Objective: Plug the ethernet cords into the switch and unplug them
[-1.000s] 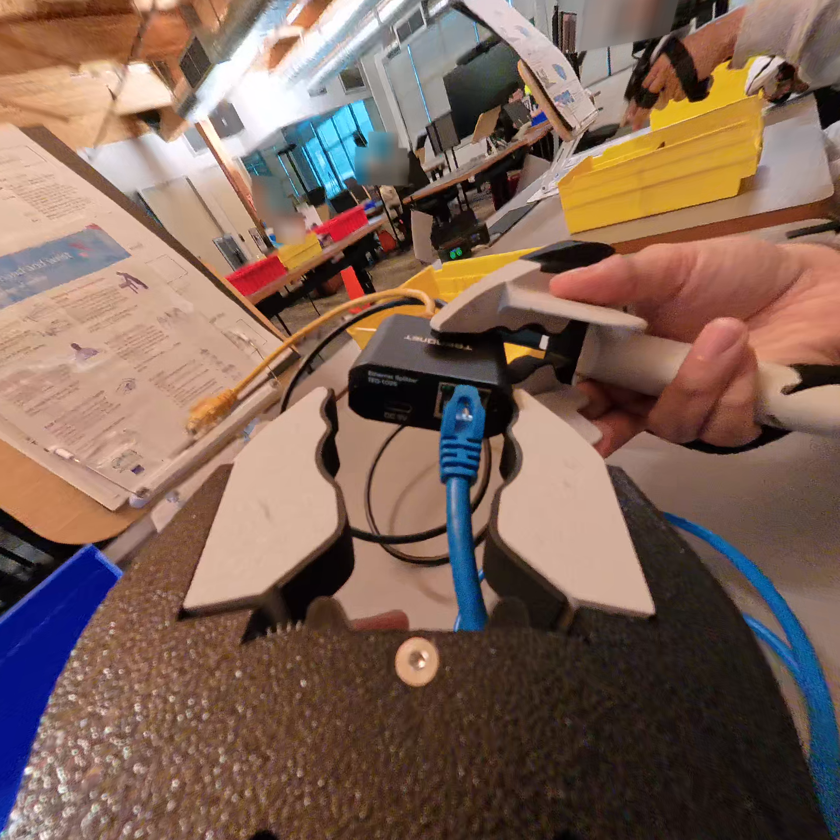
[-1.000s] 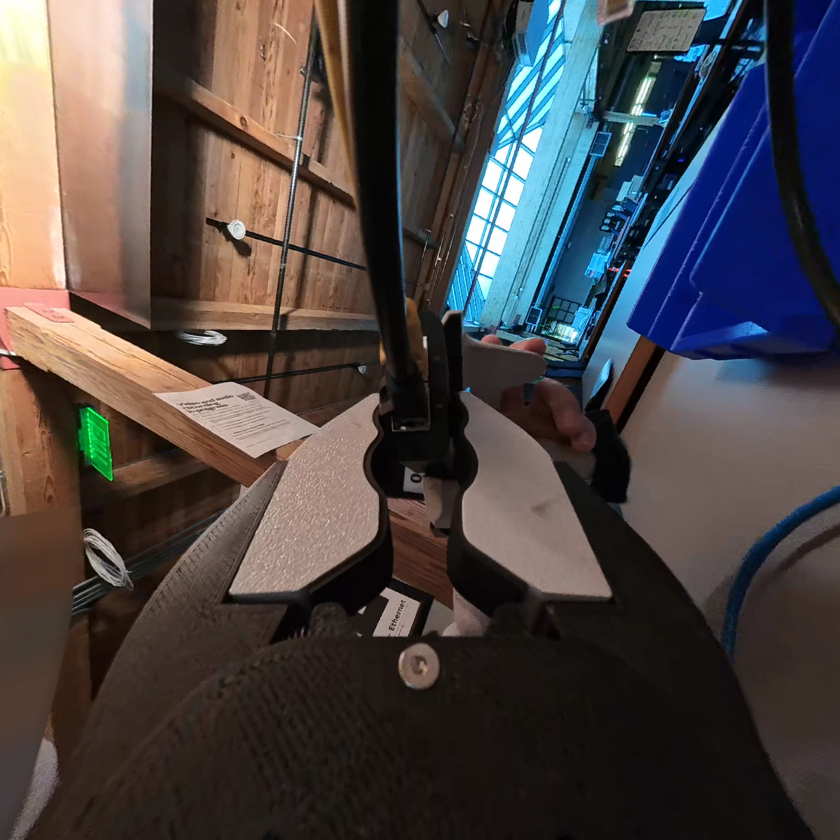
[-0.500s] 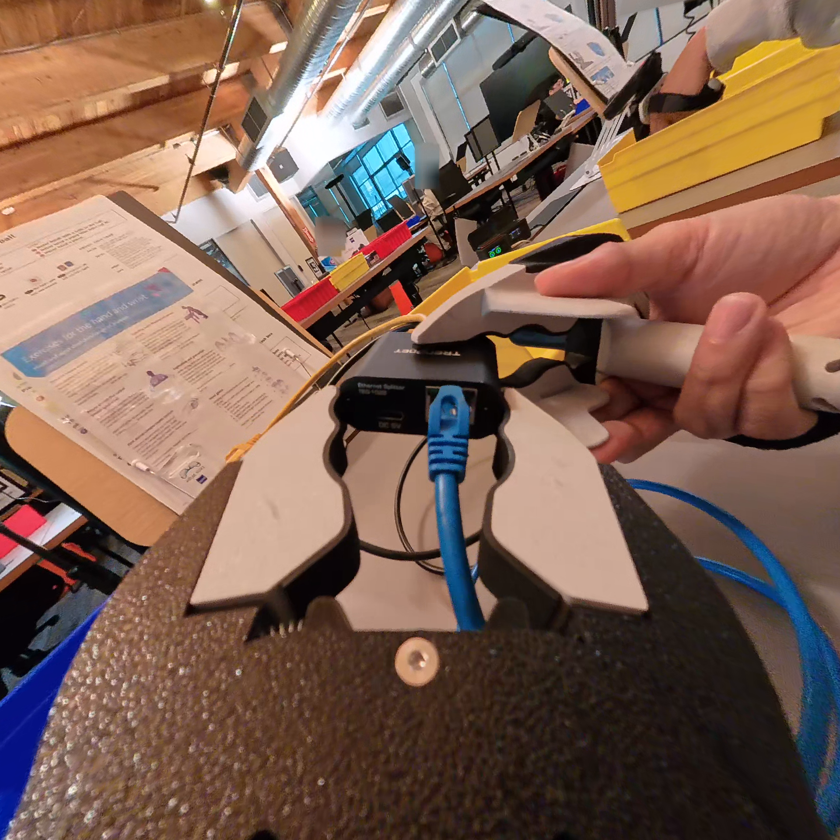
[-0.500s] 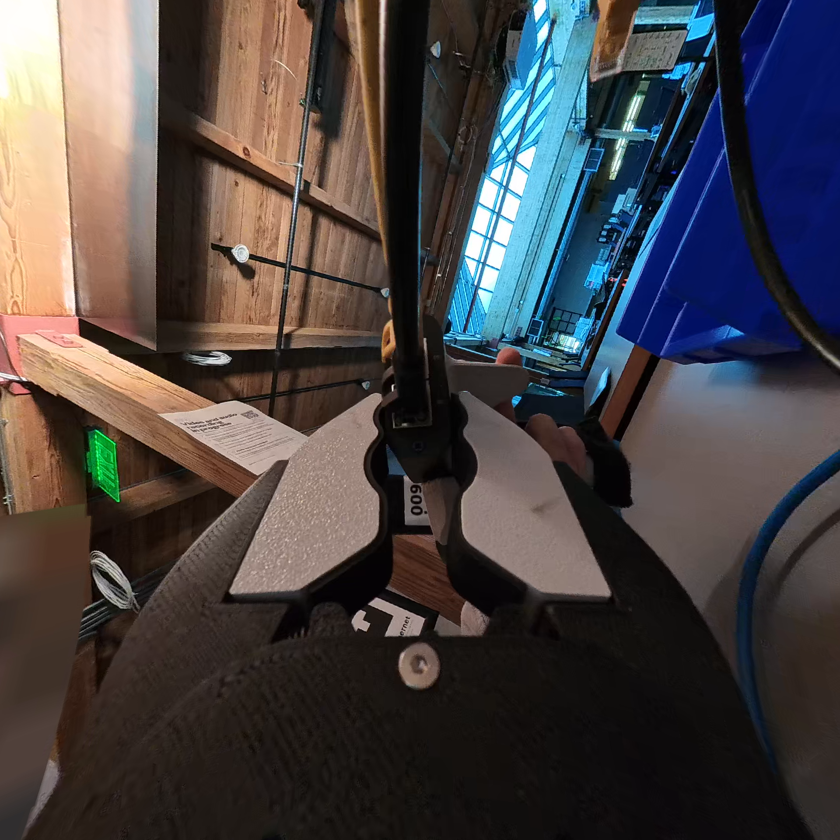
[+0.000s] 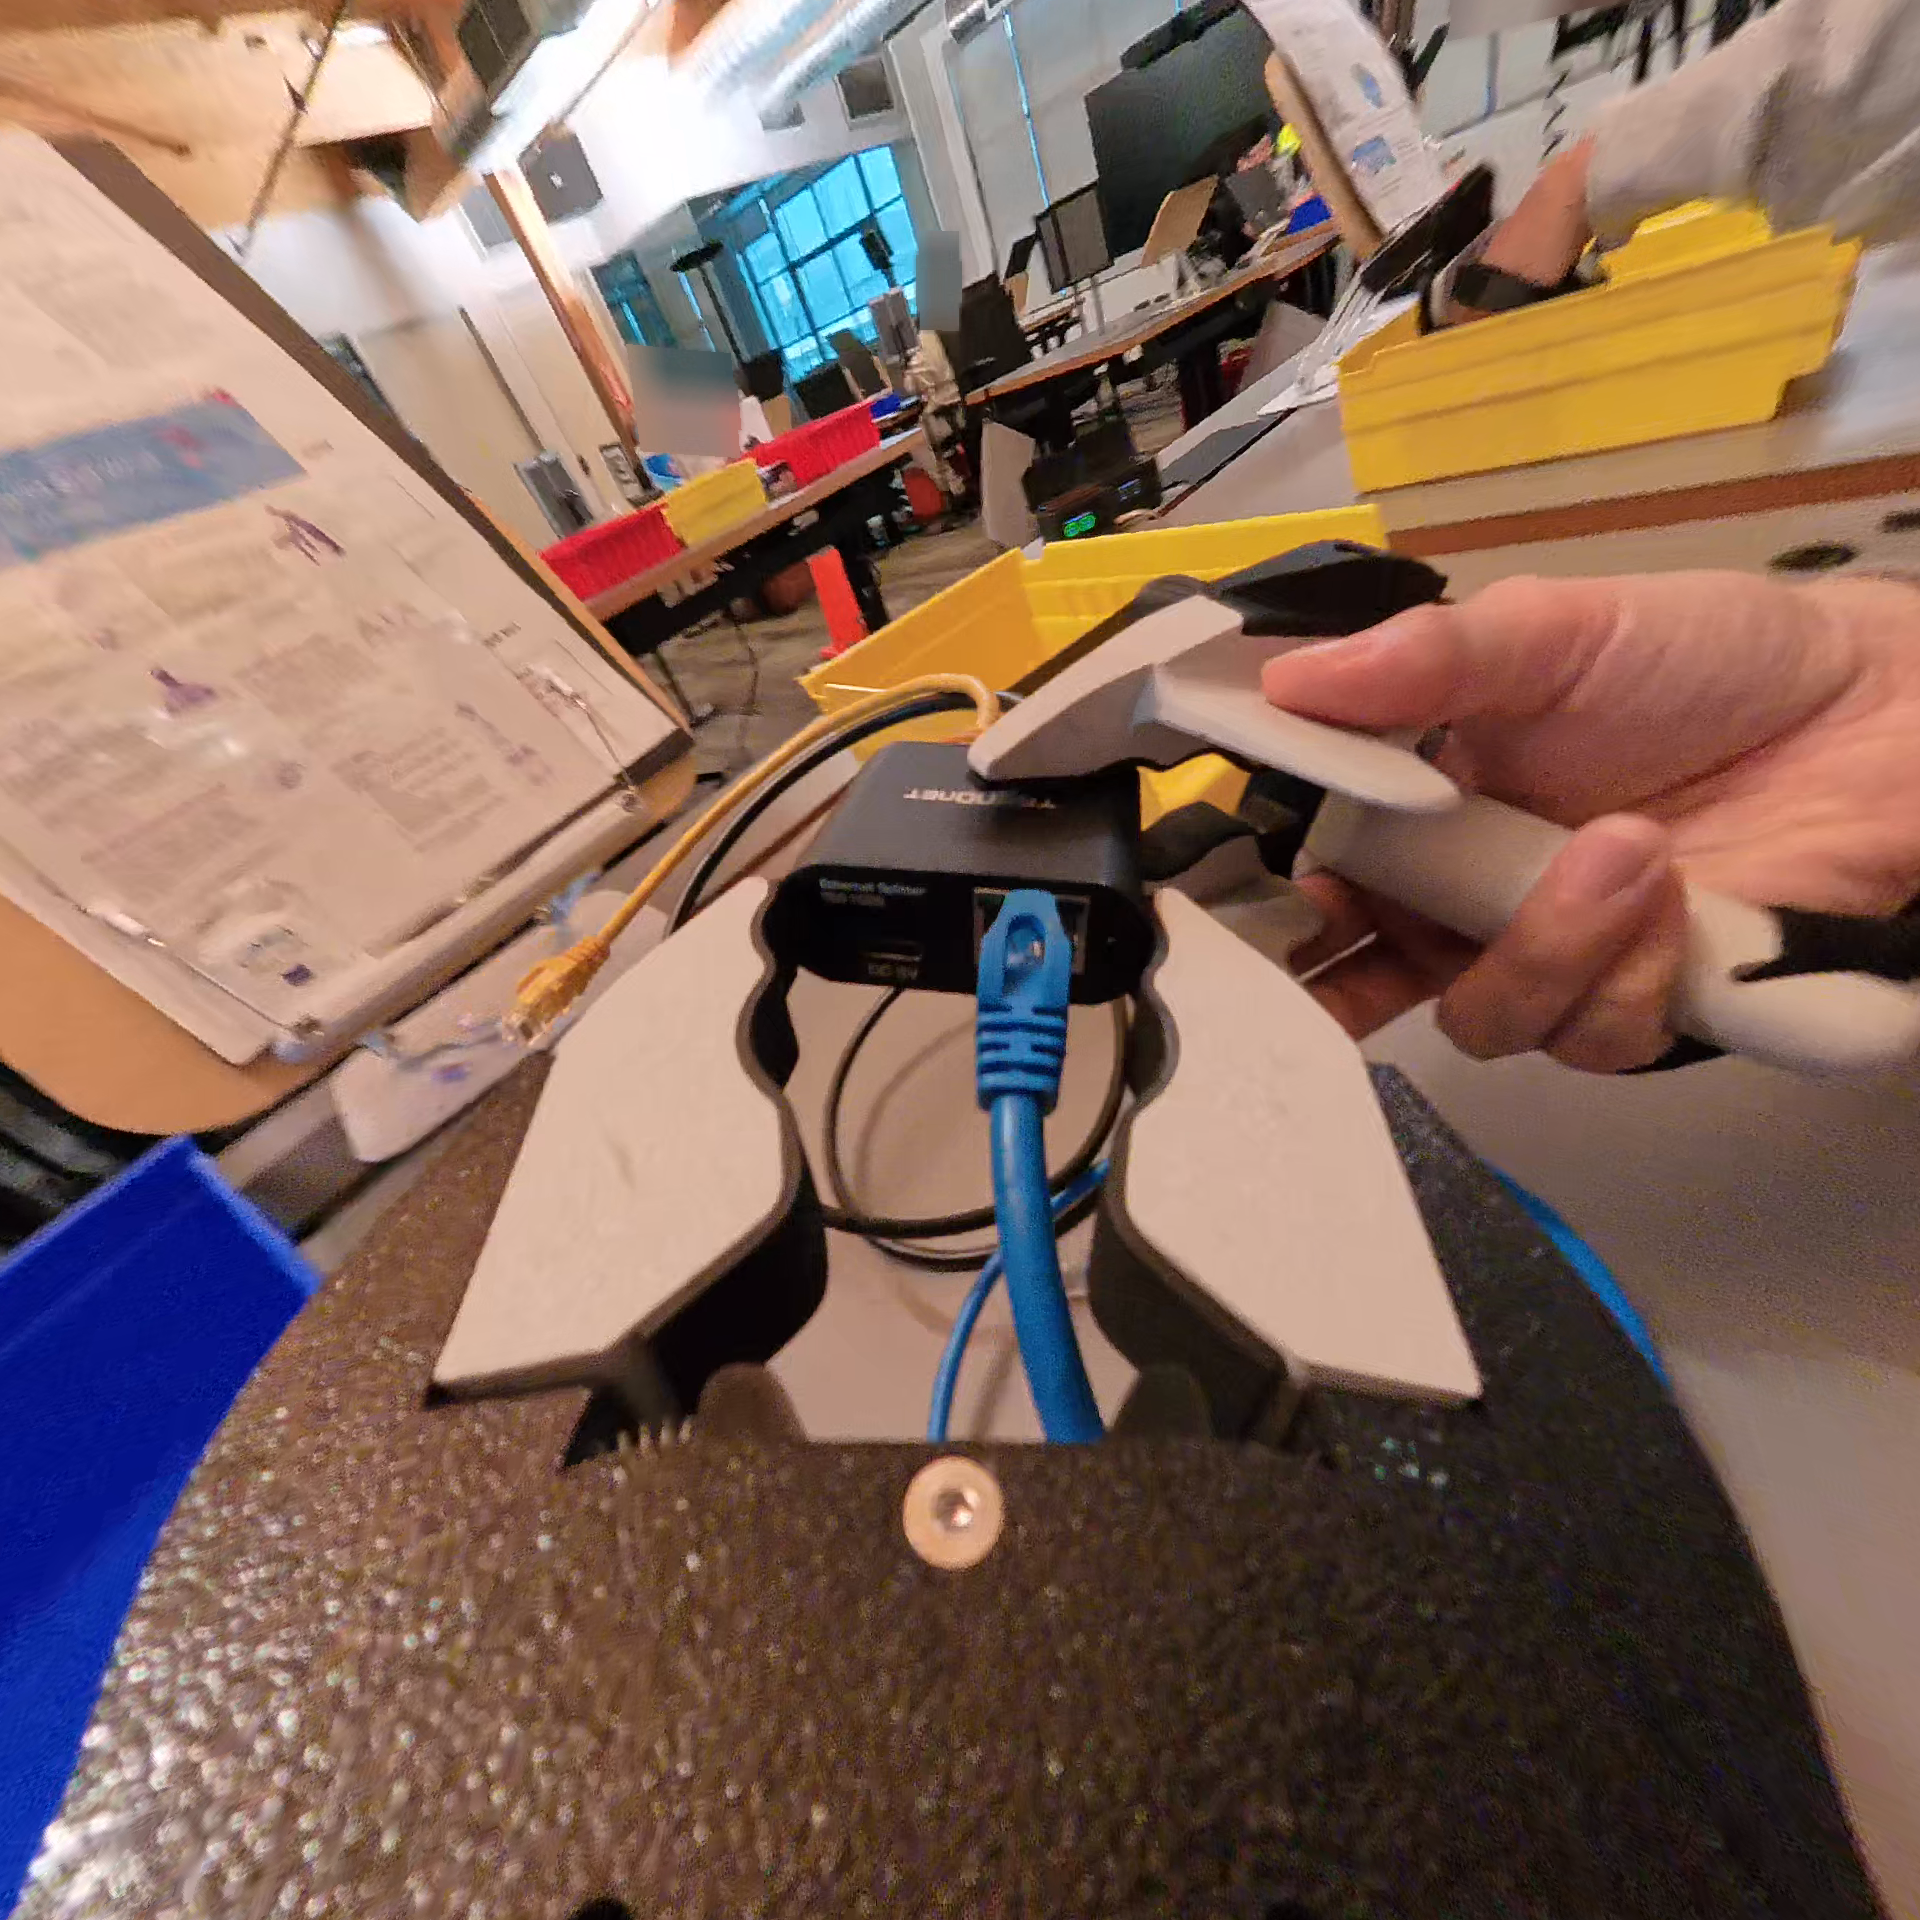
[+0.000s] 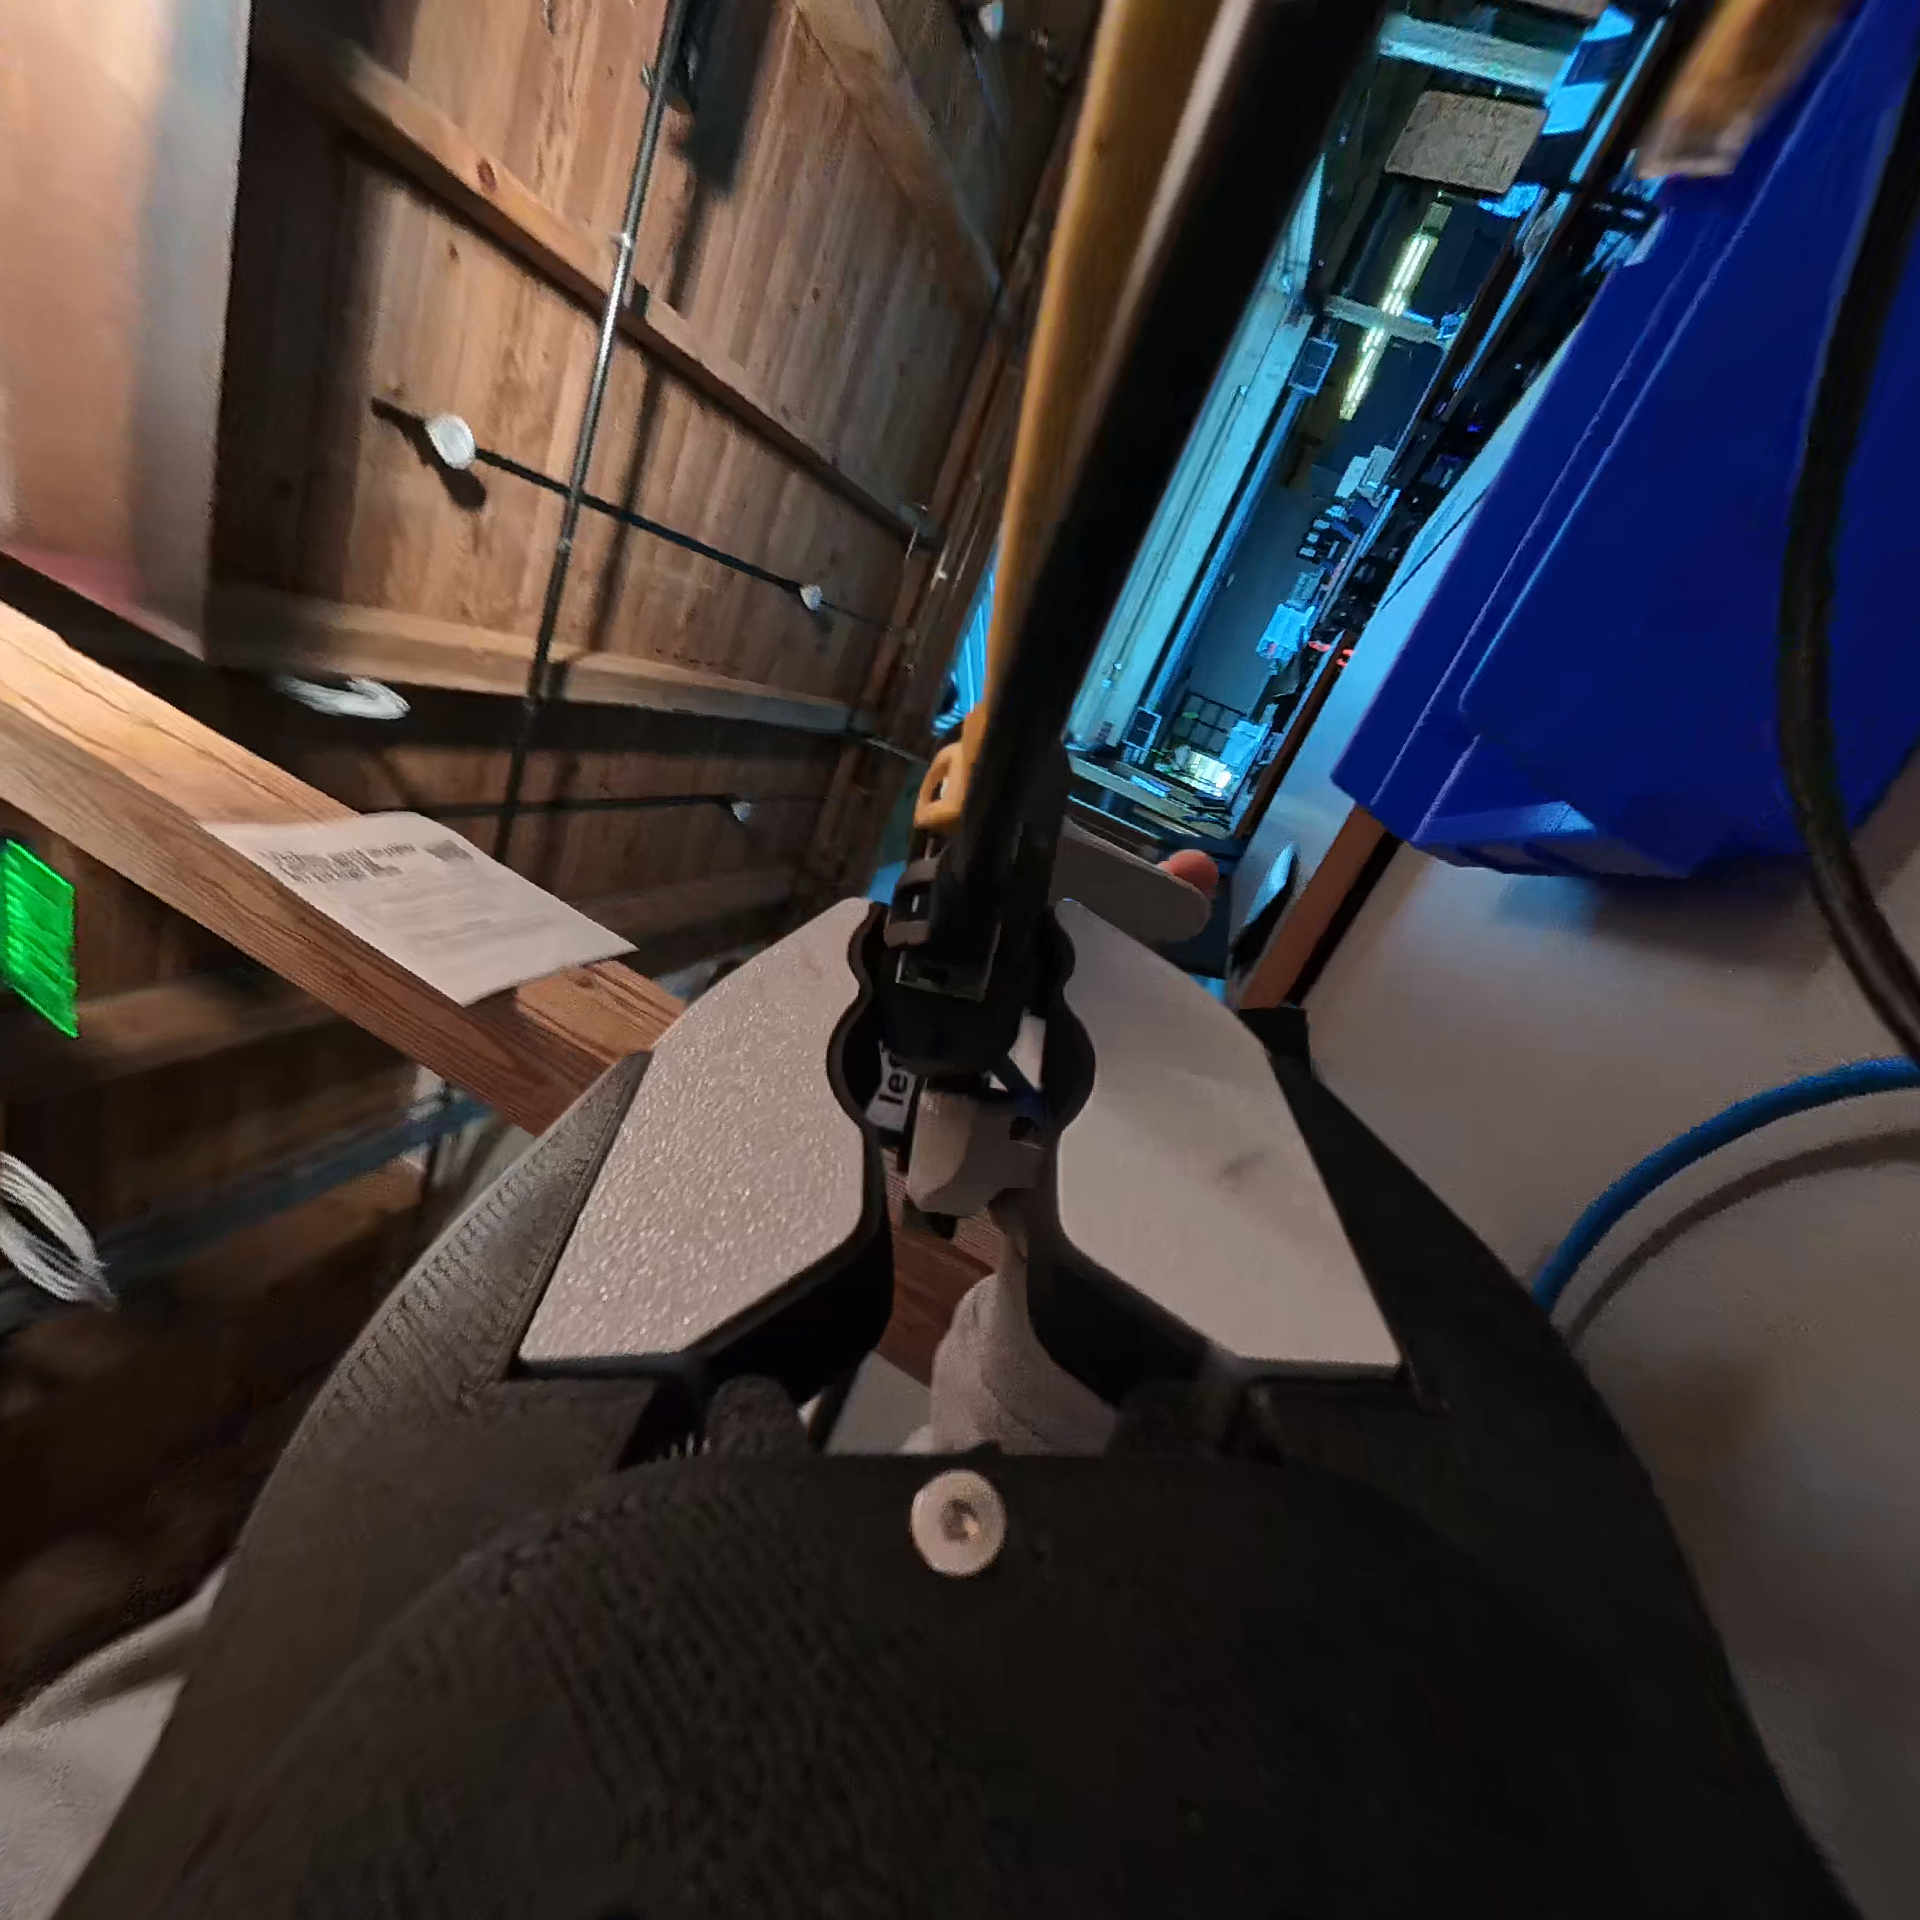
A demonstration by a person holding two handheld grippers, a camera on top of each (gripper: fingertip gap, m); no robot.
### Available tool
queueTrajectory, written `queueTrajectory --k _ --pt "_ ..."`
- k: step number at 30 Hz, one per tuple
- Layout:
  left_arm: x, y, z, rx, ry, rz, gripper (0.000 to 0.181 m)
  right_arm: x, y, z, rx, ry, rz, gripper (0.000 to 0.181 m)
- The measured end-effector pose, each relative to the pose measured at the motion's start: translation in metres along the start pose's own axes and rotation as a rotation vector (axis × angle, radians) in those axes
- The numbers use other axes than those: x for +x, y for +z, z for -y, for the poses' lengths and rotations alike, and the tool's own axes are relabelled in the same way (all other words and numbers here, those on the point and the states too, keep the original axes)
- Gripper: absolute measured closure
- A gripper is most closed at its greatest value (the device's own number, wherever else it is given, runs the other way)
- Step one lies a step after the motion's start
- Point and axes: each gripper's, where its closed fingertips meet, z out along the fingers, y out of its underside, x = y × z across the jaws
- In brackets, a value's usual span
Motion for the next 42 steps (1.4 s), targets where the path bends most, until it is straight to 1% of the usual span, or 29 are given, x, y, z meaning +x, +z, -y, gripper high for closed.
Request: queueTrajectory --k 4,8,12,16,18,19,21,23,25,26,28,29,30,31,34,35,36,37,38,40,41,42 --pt "0.001 -0.002 0.003 0.047 -0.113 -0.045 0.12 -0.005 0.002 -0.003 -0.043 -0.06 -0.002 0.15" --pt "-0.008 -0.003 0.004 0.074 -0.254 -0.049 0.12 -0.006 -0.001 0.005 -0.028 -0.063 0.004 0.149" --pt "-0.022 -0.006 -0.001 0.066 -0.388 -0.031 0.12 -0.002 -0.007 0.015 -0.031 -0.175 -0.071 0.143" --pt "-0.035 -0.009 -0.007 0.044 -0.464 0.003 0.12 0.007 -0.014 0.018 -0.127 -0.393 -0.224 0.13" --pt "-0.039 -0.01 -0.012 0.014 -0.48 0.01 0.12 0.002 -0.018 0.02 -0.192 -0.58 -0.265 0.125" --pt "-0.039 -0.011 -0.014 0.001 -0.477 0.008 0.12 -0.002 -0.02 0.022 -0.216 -0.709 -0.288 0.123" --pt "-0.034 -0.01 -0.015 -0.006 -0.478 -0.039 0.12 -0.016 -0.022 0.028 -0.229 -1.043 -0.301 0.112" --pt "-0.025 -0.01 -0.014 0.007 -0.487 -0.126 0.12 -0.034 -0.026 0.032 -0.21 -1.463 -0.284 0.118" --pt "-0.017 -0.009 -0.014 0.021 -0.499 -0.209 0.12 -0.045 -0.032 0.026 -0.205 -1.89 -0.239 0.129" --pt "-0.013 -0.008 -0.014 0.027 -0.508 -0.249 0.12 -0.041 -0.036 0.022 -0.261 -2.05 -0.241 0.134" --pt "-0.007 -0.006 -0.017 0.029 -0.54 -0.304 0.12 -0.024 -0.042 0.012 -0.442 -2.234 -0.243 0.13" --pt "-0.003 -0.005 -0.018 0.028 -0.549 -0.326 0.12 -0.013 -0.045 0.007 -0.546 -2.284 -0.248 0.127" --pt "0.0 -0.004 -0.019 0.032 -0.555 -0.341 0.12 -0.007 -0.047 0.007 -0.594 -2.336 -0.269 0.123" --pt "0.004 -0.002 -0.021 0.028 -0.569 -0.359 0.12 -0.005 -0.046 0.007 -0.606 -2.389 -0.288 0.123" --pt "0.016 0.0 -0.025 0.016 -0.573 -0.421 0.12 0.007 -0.047 -0.006 -0.736 -2.433 -0.24 0.119" --pt "0.021 0.0 -0.025 0.016 -0.566 -0.454 0.12 0.007 -0.046 -0.009 -0.738 -2.474 -0.215 0.124" --pt "0.026 -0.002 -0.025 0.021 -0.547 -0.49 0.119 0.009 -0.045 -0.013 -0.748 -2.487 -0.193 0.139" --pt "0.03 -0.003 -0.024 0.029 -0.524 -0.524 0.12 0.011 -0.045 -0.015 -0.753 -2.46 -0.184 0.151" --pt "0.033 -0.005 -0.025 0.031 -0.513 -0.552 0.12 0.011 -0.044 -0.019 -0.749 -2.426 -0.161 0.155" --pt "0.032 -0.006 -0.024 0.043 -0.499 -0.563 0.119 0.004 -0.041 -0.026 -0.711 -2.368 -0.123 0.153" --pt "0.028 -0.006 -0.025 0.051 -0.495 -0.54 0.12 -0.005 -0.037 -0.026 -0.659 -2.332 -0.122 0.151" --pt "0.021 -0.005 -0.025 0.057 -0.498 -0.506 0.12 -0.016 -0.032 -0.022 -0.572 -2.263 -0.158 0.15"
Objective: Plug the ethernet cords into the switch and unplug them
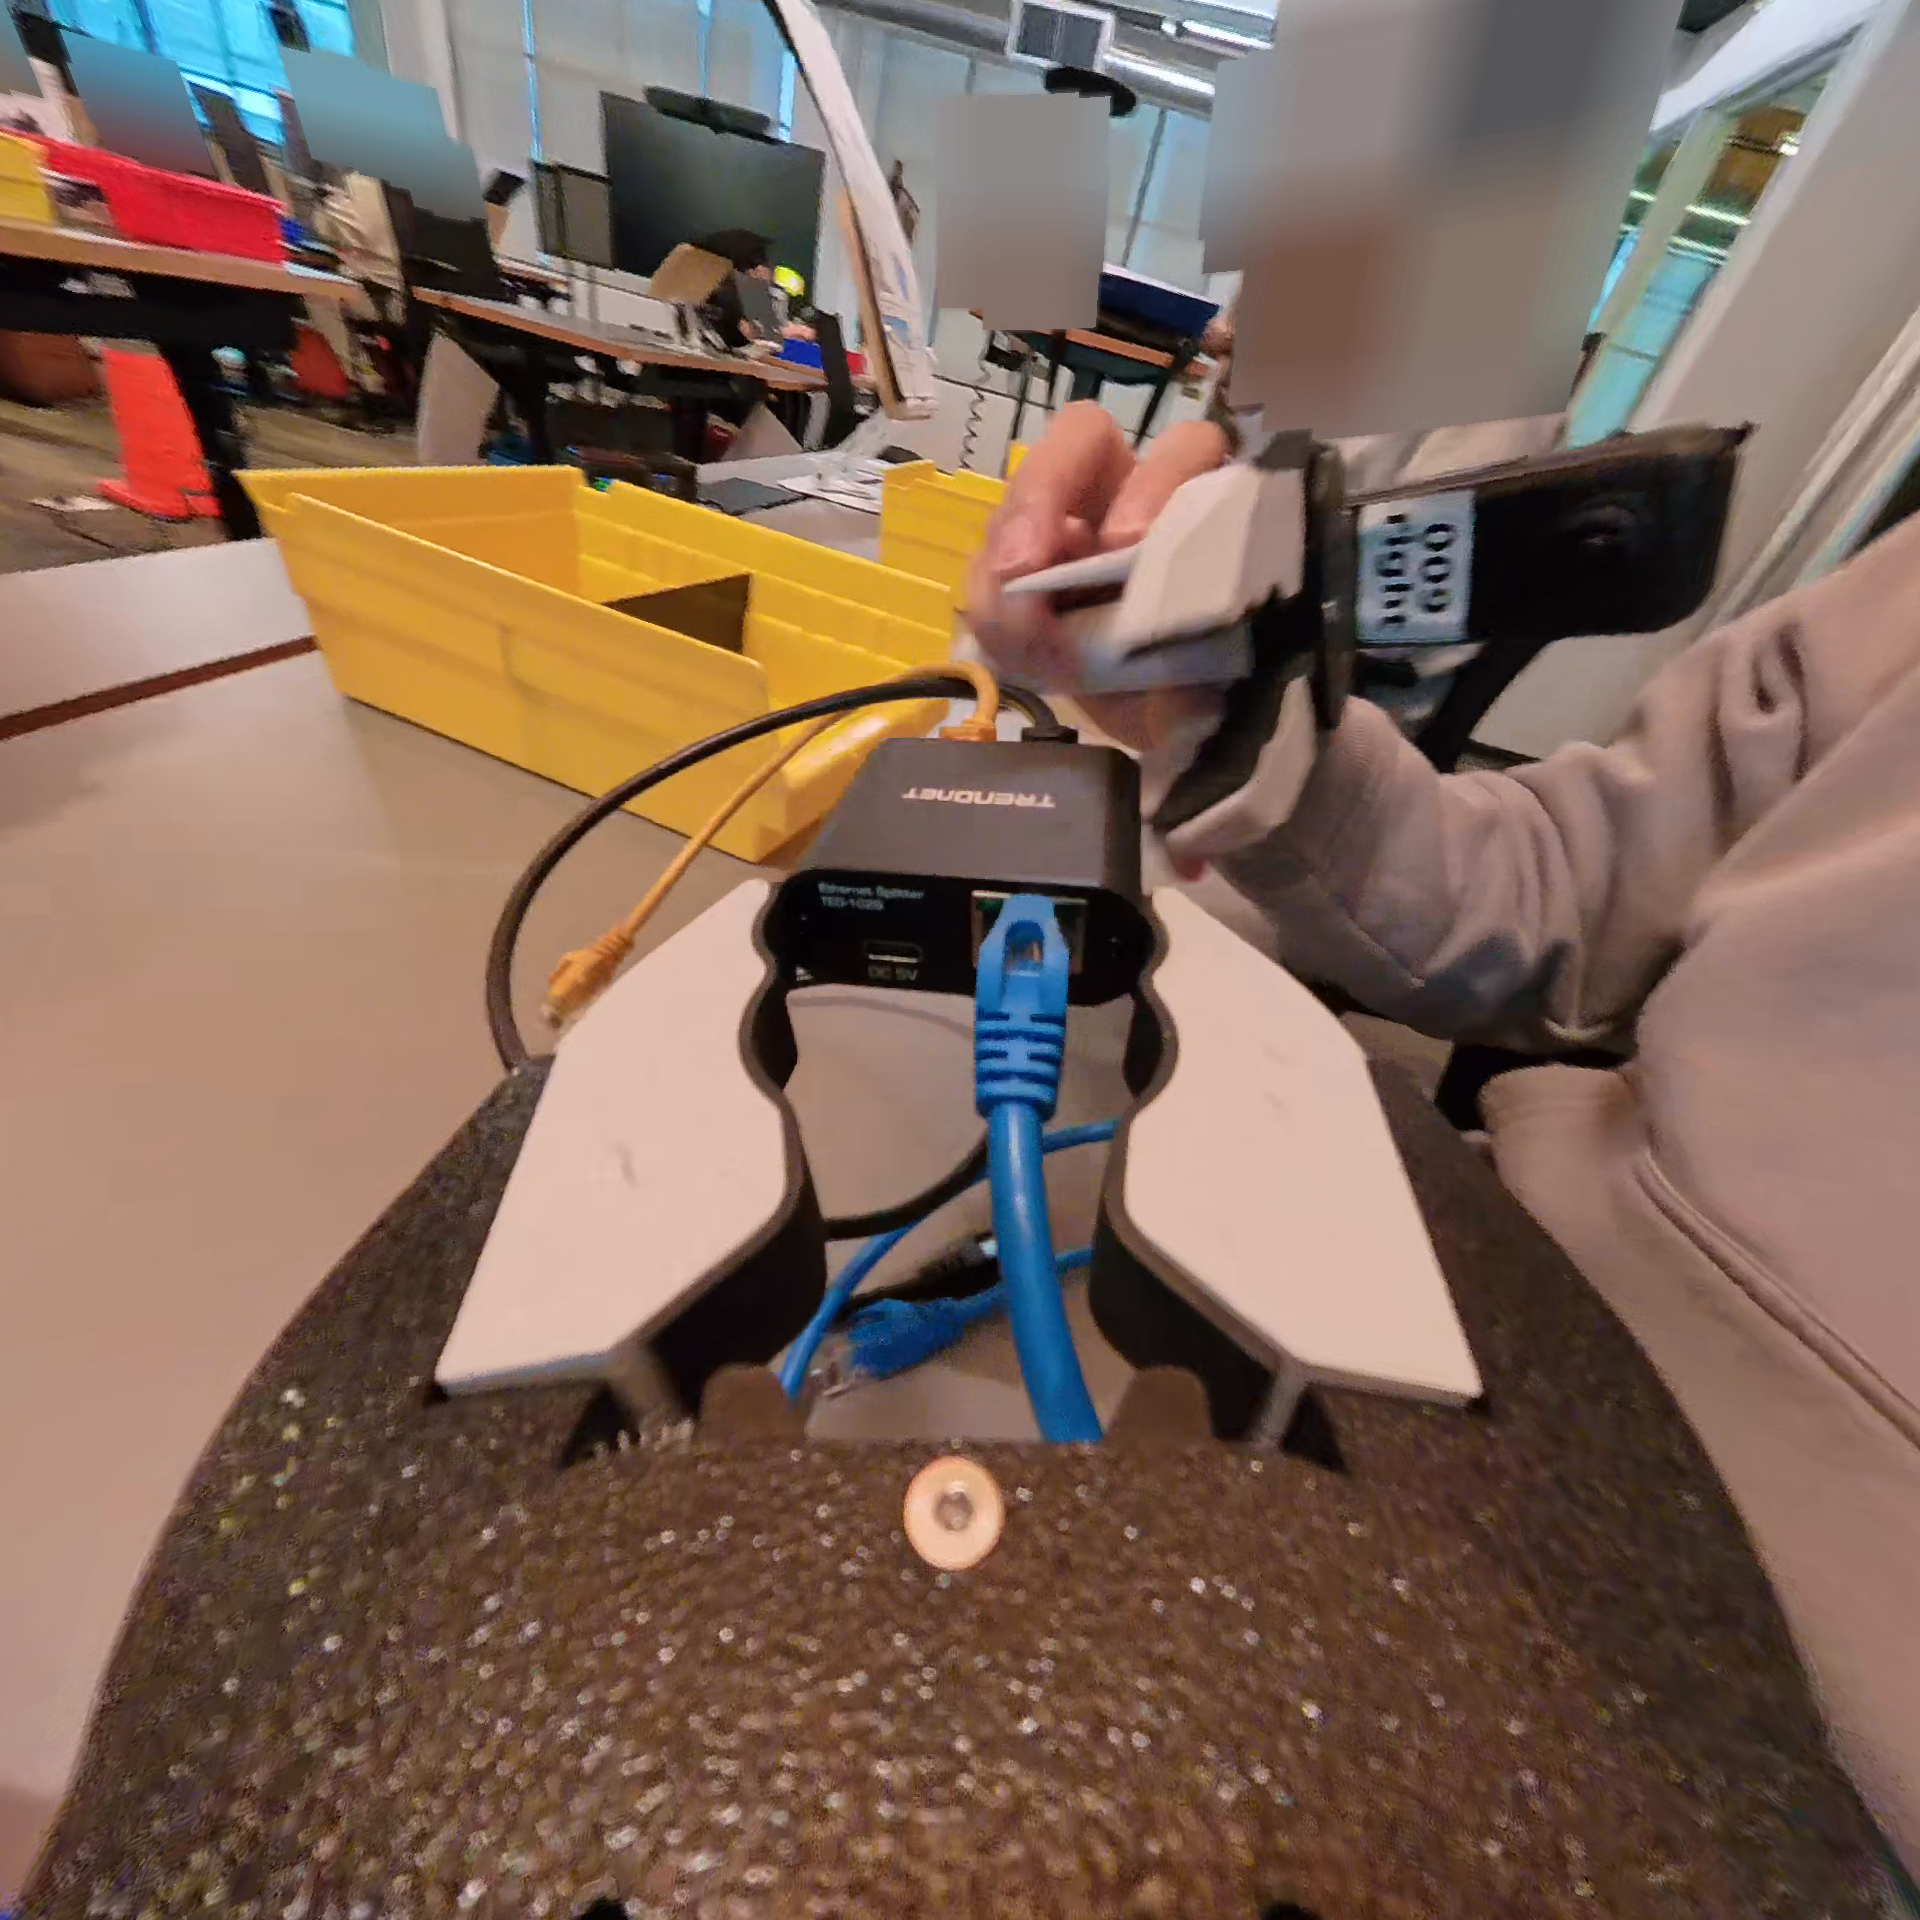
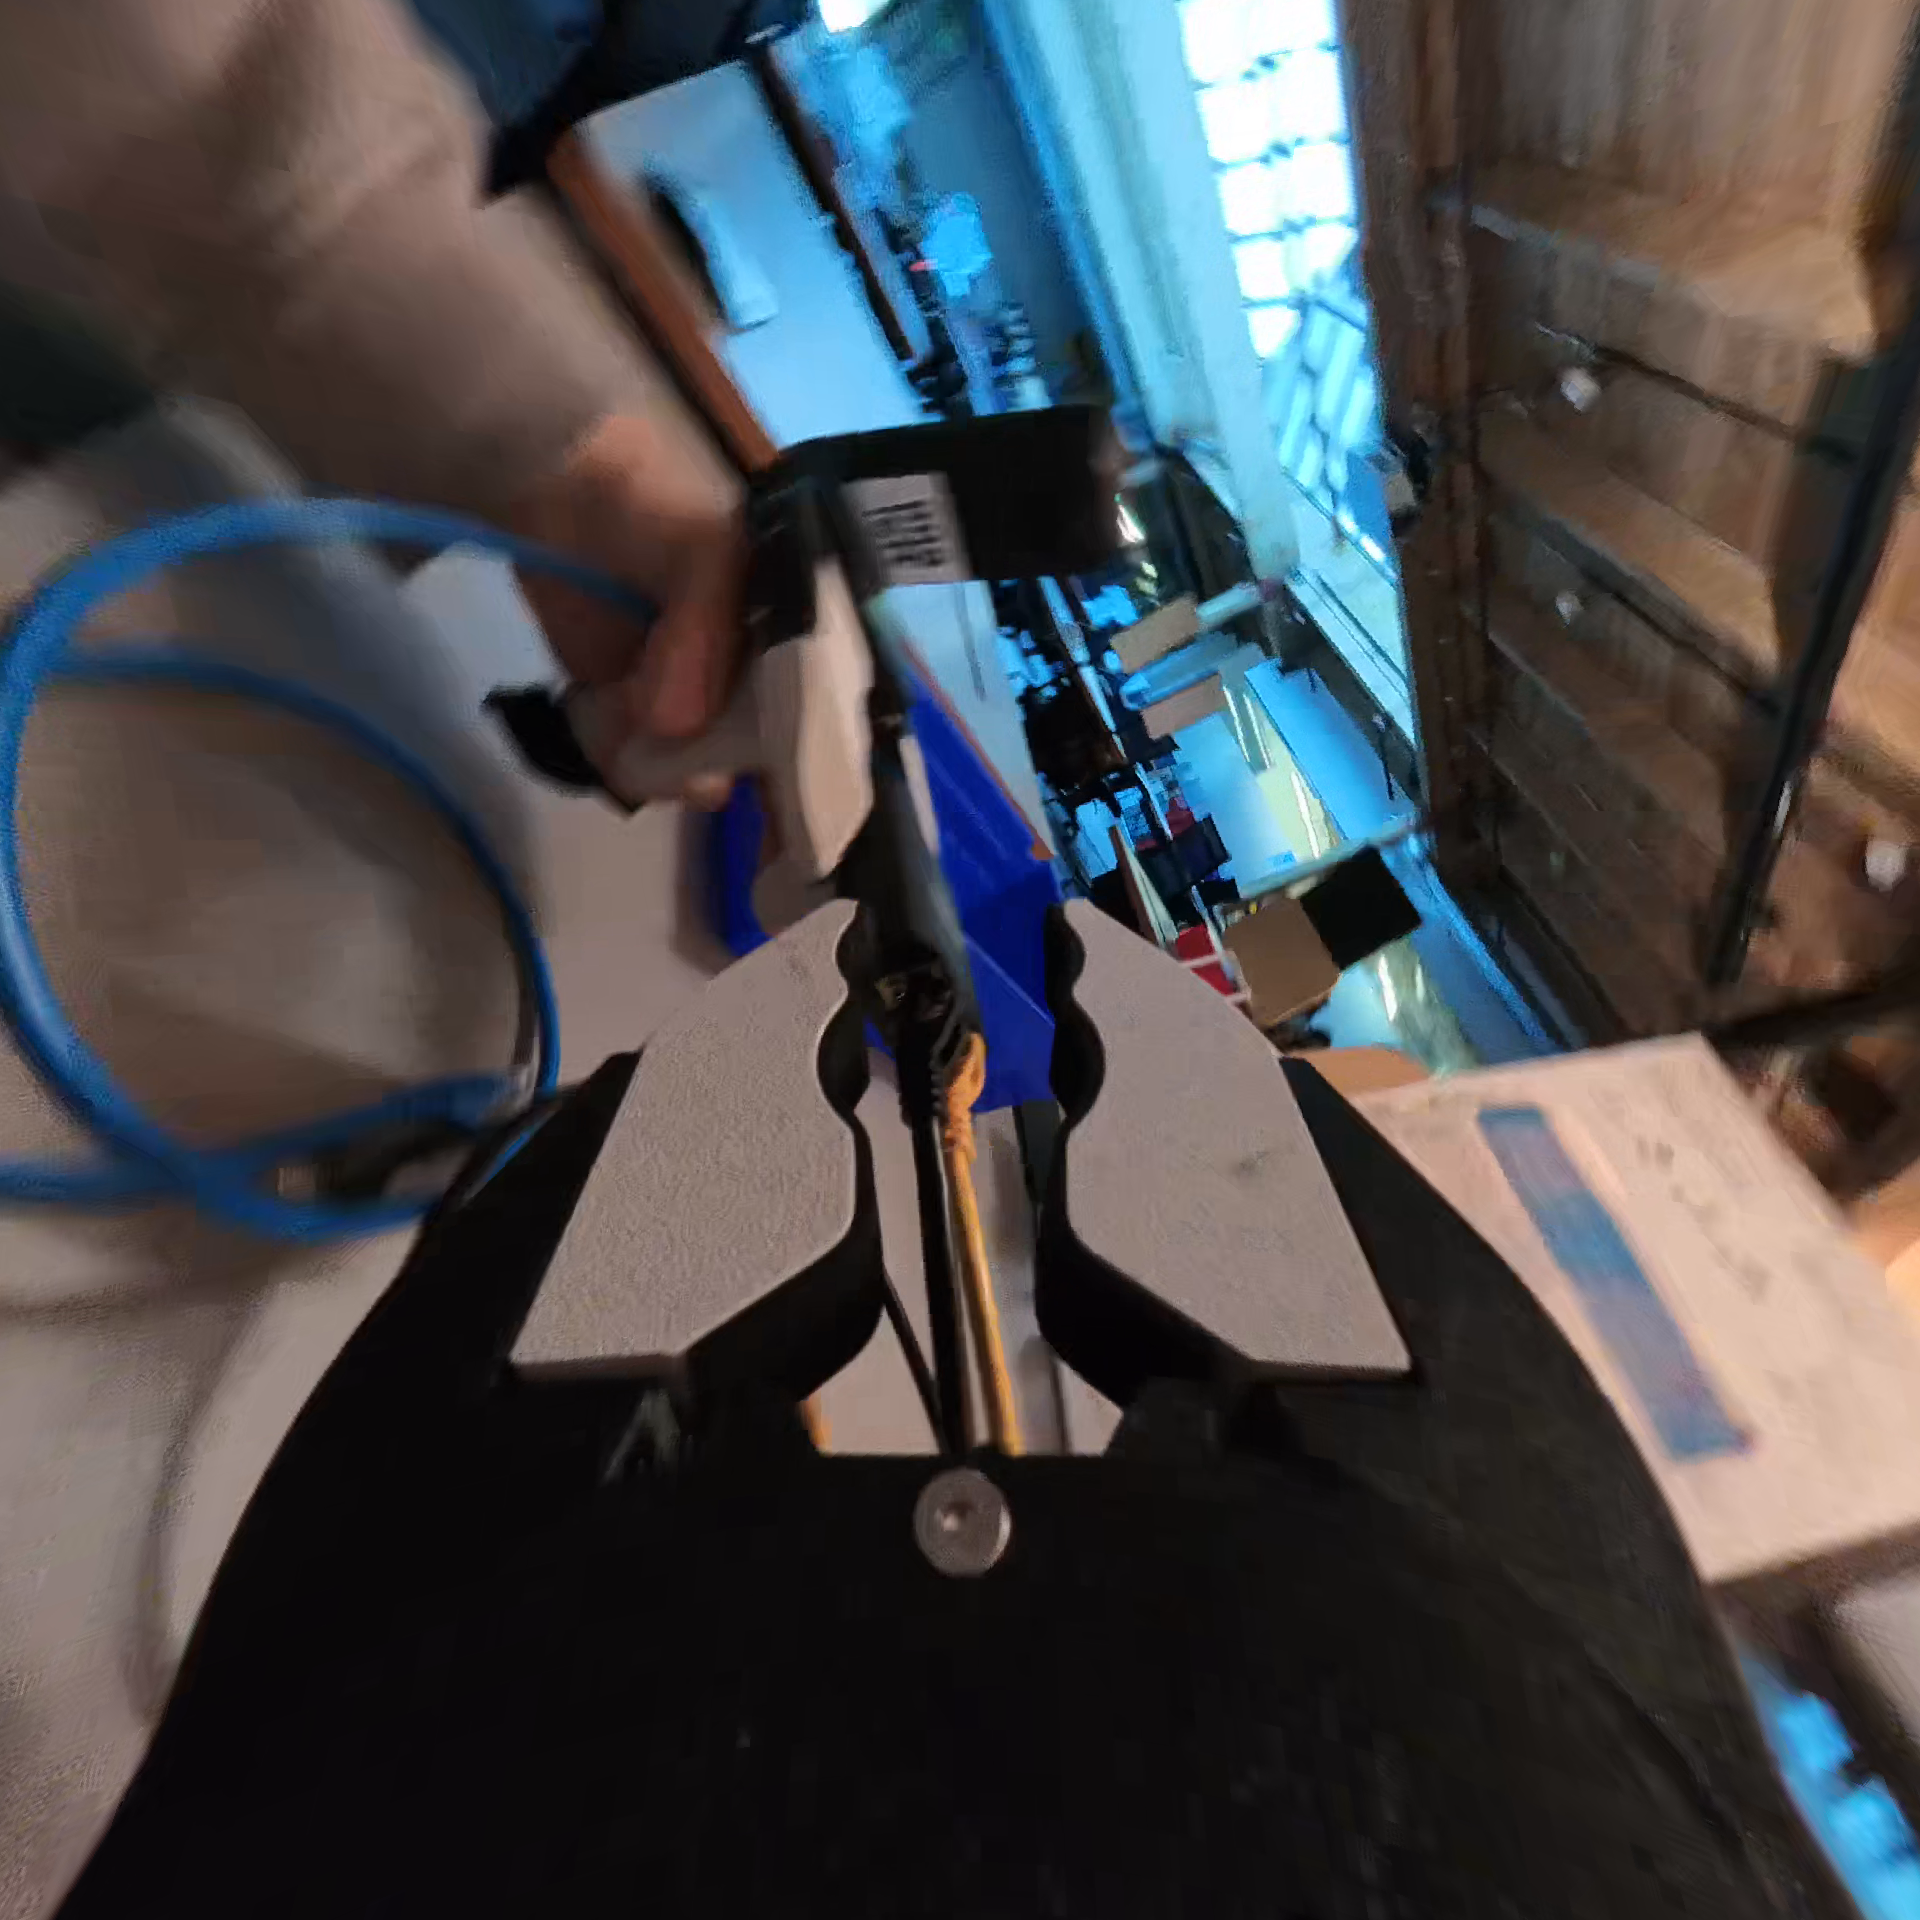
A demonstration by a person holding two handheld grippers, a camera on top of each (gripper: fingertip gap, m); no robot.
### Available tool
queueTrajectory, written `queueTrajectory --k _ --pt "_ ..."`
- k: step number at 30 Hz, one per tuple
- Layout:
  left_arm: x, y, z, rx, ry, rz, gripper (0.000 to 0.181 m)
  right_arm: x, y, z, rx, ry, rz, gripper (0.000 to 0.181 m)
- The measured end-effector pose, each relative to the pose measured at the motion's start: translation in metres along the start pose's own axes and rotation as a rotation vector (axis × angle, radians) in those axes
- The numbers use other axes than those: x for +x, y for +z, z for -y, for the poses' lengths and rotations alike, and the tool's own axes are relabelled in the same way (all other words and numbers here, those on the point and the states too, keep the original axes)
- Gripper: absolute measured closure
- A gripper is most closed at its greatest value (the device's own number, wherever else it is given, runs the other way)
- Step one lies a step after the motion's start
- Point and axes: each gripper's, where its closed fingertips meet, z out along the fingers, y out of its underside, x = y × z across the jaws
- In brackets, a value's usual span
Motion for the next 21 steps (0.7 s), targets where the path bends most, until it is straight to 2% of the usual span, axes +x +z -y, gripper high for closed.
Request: queueTrajectory --k 2,4,6,9,11,13,18,21 --pt "-0.011 -0.007 0.007 0.046 0.012 0.078 0.12 0.026 -0.003 0.004 -0.002 0.256 -0.096 0.138" --pt "-0.02 -0.014 0.013 0.08 0.068 0.174 0.12 0.043 -0.005 -0.012 -0.087 0.655 -0.176 0.126" --pt "-0.024 -0.017 0.015 0.087 0.129 0.237 0.12 0.039 -0.006 -0.029 -0.095 1.098 -0.216 0.131" --pt "-0.025 -0.02 0.021 0.116 0.191 0.294 0.12 0.021 0.007 -0.034 0.148 1.687 -0.125 0.137" --pt "-0.026 -0.02 0.026 0.141 0.2 0.307 0.12 0.014 0.014 -0.042 0.294 1.997 -0.067 0.138" --pt "-0.026 -0.019 0.027 0.141 0.202 0.313 0.12 0.01 0.019 -0.045 0.426 2.142 -0.036 0.159" --pt "-0.028 -0.012 0.018 0.085 0.246 0.361 0.12 0.009 0.022 -0.052 0.549 2.229 -0.196 0.161" --pt "-0.03 -0.008 0.015 0.076 0.263 0.391 0.12 0.008 0.023 -0.052 0.571 2.256 -0.211 0.161"
